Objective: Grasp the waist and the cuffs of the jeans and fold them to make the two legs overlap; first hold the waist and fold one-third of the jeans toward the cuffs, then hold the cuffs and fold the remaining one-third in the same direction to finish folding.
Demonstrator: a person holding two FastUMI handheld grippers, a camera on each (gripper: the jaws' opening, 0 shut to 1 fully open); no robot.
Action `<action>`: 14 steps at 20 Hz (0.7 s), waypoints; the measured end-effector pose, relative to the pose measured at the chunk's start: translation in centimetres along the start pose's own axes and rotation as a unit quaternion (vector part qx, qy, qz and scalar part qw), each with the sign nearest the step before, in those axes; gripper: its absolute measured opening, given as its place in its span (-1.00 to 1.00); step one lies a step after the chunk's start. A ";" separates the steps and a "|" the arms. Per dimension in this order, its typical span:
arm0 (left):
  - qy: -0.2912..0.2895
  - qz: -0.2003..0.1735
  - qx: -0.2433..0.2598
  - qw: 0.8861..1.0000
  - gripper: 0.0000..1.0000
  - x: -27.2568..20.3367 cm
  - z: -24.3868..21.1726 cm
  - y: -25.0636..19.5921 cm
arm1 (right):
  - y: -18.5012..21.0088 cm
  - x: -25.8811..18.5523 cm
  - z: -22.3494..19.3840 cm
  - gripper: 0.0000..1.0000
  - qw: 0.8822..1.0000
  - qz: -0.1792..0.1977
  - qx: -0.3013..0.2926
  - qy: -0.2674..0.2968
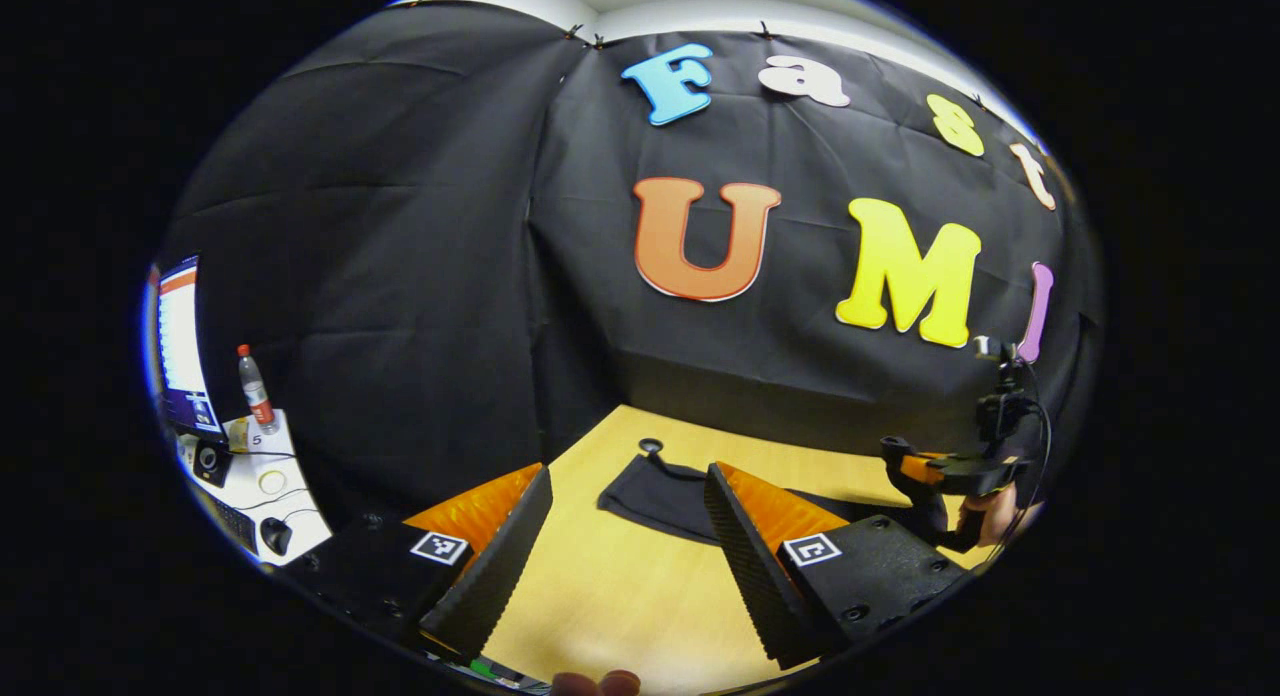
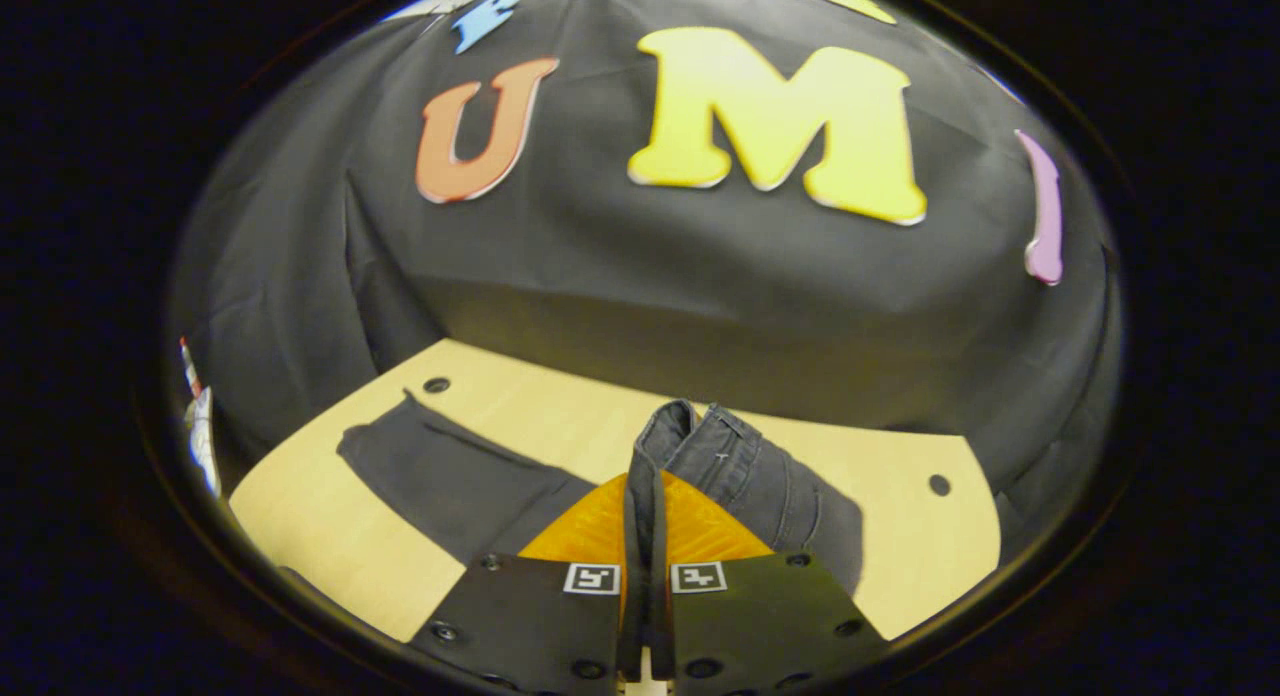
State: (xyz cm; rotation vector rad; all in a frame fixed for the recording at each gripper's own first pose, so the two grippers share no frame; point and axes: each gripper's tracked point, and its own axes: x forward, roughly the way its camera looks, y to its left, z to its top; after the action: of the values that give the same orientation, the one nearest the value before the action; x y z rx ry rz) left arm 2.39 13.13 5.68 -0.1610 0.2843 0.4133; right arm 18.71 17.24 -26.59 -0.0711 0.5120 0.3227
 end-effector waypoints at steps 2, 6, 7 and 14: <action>0.003 0.024 -0.006 1.000 0.97 -0.8 0.1 1.8 | 3.0 3.1 -2.9 -0.99 0.999 0.013 -0.018 0.032; 0.005 0.064 -0.004 0.998 0.96 -2.1 0.4 4.8 | 7.5 7.9 -7.9 -0.92 0.995 0.019 -0.067 0.073; 0.002 0.072 -0.005 0.997 0.97 -2.4 0.7 5.3 | 8.2 8.5 -9.1 -1.00 0.993 0.019 -0.080 0.085; -0.016 0.025 -0.033 0.999 0.96 -1.4 1.1 4.6 | 10.6 5.1 -6.7 0.33 0.991 0.083 -0.074 0.077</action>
State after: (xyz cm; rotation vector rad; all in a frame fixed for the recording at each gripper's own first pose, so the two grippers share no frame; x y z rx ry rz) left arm -0.47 16.97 6.65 -0.2116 0.2445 0.4739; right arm 16.33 27.74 -34.77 -0.1988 0.6482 0.5205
